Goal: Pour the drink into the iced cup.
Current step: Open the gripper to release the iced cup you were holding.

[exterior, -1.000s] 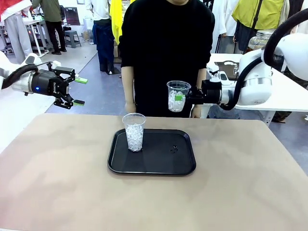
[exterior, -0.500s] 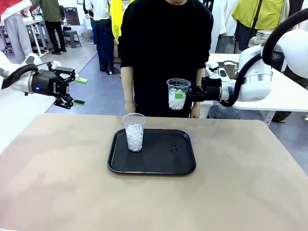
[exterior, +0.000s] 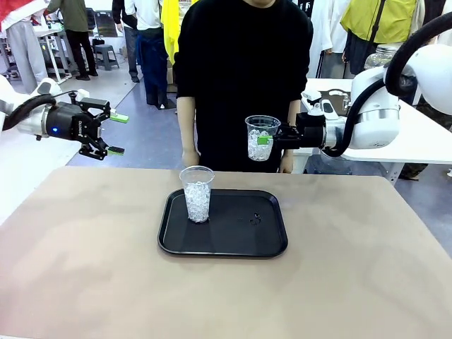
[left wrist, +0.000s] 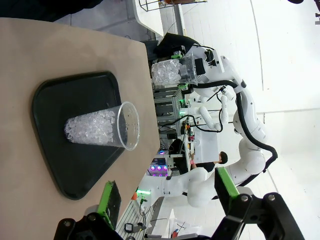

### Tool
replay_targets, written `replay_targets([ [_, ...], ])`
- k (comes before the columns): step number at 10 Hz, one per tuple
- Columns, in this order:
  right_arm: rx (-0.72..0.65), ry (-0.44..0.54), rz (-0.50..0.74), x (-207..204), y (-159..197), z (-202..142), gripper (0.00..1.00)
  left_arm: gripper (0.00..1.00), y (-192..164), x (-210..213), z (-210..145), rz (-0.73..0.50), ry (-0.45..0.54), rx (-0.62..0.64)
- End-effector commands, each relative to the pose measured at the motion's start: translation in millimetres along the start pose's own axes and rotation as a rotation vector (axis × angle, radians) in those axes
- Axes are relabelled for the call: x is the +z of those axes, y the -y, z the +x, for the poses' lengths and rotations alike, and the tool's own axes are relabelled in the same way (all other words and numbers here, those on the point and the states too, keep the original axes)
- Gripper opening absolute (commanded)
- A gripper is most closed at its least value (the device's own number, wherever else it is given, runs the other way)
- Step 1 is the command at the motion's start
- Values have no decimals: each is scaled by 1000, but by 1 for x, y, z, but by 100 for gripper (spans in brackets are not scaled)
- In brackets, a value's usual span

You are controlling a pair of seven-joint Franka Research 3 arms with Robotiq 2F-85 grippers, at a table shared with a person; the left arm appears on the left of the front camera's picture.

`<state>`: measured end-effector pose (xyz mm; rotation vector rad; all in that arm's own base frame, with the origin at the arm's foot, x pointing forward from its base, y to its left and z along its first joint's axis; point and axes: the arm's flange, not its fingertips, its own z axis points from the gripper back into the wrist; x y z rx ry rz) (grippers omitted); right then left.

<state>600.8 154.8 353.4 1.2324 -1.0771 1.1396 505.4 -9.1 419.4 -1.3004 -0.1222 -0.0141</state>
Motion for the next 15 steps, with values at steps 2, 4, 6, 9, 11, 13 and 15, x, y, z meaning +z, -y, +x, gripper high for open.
replay_targets([
  [2,8,18,-9,-2,-1,3,76,100,0,1,-2,2,2,-2],
  [4,8,18,-9,-2,-1,3,76,100,0,1,-2,2,2,-2],
  [6,8,18,-9,-2,-1,3,76,100,0,1,-2,2,2,-2],
  [9,8,18,-9,-2,-1,3,76,100,0,1,-2,2,2,-2],
  [11,8,18,-9,-2,-1,3,76,100,0,1,-2,2,2,-2],
  [13,8,18,-9,-2,-1,3,76,100,0,1,-2,2,2,-2],
  [15,8,18,-9,-2,-1,3,76,100,0,1,-2,2,2,-2],
])
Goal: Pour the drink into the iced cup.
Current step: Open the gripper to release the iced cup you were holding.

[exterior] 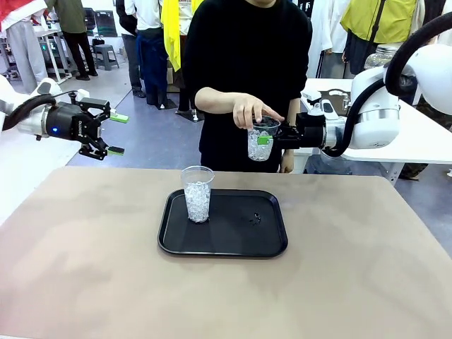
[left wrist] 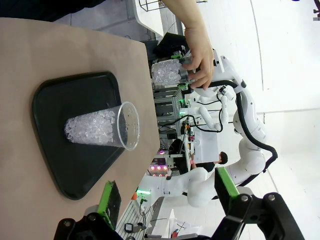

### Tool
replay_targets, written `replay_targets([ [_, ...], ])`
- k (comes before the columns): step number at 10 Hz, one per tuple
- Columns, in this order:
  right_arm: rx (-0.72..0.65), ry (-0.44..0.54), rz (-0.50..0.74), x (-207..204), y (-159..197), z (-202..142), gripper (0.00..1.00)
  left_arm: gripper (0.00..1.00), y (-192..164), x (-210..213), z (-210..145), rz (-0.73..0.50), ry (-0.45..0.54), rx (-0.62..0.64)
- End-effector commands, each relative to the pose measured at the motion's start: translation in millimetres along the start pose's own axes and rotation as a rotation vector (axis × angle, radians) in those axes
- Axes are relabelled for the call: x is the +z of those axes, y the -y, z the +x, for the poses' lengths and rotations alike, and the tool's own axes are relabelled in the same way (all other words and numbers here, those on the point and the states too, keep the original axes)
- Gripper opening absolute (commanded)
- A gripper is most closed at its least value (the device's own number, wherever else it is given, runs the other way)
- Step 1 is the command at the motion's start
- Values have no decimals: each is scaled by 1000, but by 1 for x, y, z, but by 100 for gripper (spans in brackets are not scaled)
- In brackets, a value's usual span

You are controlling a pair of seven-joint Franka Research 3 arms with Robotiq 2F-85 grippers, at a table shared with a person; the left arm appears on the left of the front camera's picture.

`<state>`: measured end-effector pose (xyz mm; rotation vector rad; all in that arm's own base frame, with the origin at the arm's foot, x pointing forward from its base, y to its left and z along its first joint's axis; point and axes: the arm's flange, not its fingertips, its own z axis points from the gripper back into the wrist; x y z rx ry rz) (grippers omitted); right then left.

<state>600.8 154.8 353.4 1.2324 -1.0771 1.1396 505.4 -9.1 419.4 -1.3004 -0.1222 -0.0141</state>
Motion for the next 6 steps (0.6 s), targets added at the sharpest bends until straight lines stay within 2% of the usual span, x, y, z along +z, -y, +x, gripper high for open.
replay_targets([
  [1,8,18,-9,-2,-1,3,76,100,0,1,-2,2,2,-2],
  [6,8,18,-9,-2,-1,3,76,100,0,1,-2,2,2,-2],
])
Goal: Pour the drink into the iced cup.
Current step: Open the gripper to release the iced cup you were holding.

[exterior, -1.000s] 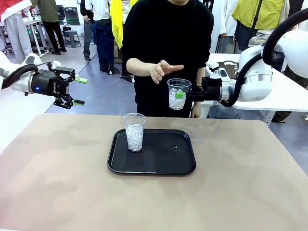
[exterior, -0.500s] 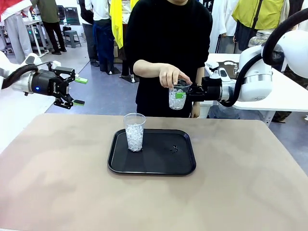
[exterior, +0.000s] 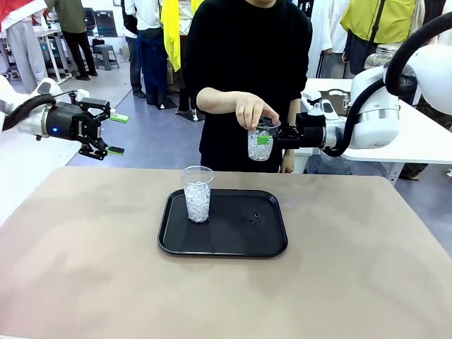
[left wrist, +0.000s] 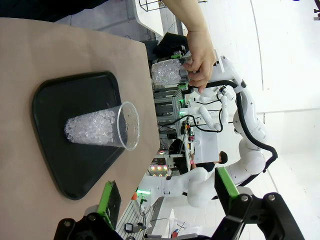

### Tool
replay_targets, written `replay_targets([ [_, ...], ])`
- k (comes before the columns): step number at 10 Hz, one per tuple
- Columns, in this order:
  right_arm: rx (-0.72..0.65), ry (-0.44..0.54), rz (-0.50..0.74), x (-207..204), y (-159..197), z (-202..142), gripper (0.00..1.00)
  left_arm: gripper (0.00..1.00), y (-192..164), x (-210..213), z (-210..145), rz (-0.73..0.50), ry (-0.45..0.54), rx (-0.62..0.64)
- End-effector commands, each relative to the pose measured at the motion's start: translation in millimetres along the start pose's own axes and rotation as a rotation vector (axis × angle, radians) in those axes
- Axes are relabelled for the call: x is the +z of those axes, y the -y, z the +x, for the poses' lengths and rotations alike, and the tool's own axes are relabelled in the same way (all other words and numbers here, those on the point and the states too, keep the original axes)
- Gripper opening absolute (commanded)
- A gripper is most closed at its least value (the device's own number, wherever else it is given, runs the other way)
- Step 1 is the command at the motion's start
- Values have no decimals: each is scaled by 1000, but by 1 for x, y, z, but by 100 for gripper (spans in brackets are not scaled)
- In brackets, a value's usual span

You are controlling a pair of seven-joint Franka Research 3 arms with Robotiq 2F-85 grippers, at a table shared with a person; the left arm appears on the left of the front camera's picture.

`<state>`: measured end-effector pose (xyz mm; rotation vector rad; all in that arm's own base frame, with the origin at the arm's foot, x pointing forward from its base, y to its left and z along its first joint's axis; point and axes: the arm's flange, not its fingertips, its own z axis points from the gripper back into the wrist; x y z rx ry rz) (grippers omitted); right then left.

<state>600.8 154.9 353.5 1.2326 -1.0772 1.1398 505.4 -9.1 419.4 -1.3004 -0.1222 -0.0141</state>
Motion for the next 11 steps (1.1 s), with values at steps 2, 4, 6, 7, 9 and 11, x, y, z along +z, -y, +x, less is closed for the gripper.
replay_targets([
  [2,7,18,-9,-2,-1,3,76,100,0,1,-2,2,2,-2],
  [4,7,18,-9,-2,-1,3,76,100,0,1,-2,2,2,-2],
  [6,7,18,-9,-2,-1,3,76,100,0,1,-2,2,2,-2],
  [7,7,18,-9,-2,-1,3,76,100,0,1,-2,2,2,-2],
  [9,7,18,-9,-2,-1,3,76,100,0,1,-2,2,2,-2],
  [11,7,18,-9,-2,-1,3,76,100,0,1,-2,2,2,-2],
])
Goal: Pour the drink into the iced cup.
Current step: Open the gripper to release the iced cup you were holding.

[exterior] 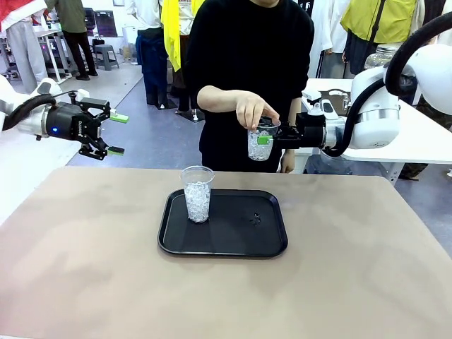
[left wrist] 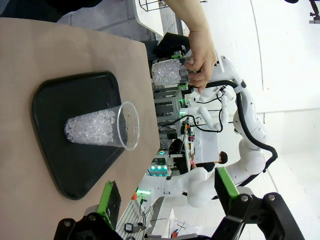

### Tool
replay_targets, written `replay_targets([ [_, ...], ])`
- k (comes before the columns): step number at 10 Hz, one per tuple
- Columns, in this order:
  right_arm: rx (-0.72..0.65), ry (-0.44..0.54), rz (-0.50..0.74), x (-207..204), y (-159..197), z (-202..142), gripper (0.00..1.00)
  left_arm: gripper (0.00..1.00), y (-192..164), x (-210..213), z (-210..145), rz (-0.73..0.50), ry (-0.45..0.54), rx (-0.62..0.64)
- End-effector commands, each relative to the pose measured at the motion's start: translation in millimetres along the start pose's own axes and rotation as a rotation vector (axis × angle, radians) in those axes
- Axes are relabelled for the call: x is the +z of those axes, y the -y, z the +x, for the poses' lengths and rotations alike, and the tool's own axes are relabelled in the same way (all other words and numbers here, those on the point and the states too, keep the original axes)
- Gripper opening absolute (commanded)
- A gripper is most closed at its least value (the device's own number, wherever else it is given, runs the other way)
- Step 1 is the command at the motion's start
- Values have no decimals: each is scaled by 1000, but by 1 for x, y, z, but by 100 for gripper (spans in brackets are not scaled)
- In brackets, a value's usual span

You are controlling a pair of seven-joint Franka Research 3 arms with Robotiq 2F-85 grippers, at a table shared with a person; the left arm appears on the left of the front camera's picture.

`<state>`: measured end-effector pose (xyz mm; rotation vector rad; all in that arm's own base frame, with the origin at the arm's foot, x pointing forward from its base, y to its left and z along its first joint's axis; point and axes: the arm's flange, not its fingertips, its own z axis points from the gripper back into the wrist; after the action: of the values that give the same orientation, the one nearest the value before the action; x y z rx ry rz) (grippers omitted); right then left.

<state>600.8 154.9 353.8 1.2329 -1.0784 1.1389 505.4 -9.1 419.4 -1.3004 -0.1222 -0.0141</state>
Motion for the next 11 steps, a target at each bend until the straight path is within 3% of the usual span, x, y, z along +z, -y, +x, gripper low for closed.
replay_targets([
  [1,7,17,-8,-2,-1,2,76,100,0,1,-2,2,2,-2],
  [7,7,17,-8,-2,-1,2,76,100,0,1,-2,2,2,-2],
  [8,0,0,0,0,0,0,96,100,0,1,-2,2,2,-2],
  [11,-20,-5,-30,28,-8,-5,100,100,0,1,-2,2,2,-2],
])
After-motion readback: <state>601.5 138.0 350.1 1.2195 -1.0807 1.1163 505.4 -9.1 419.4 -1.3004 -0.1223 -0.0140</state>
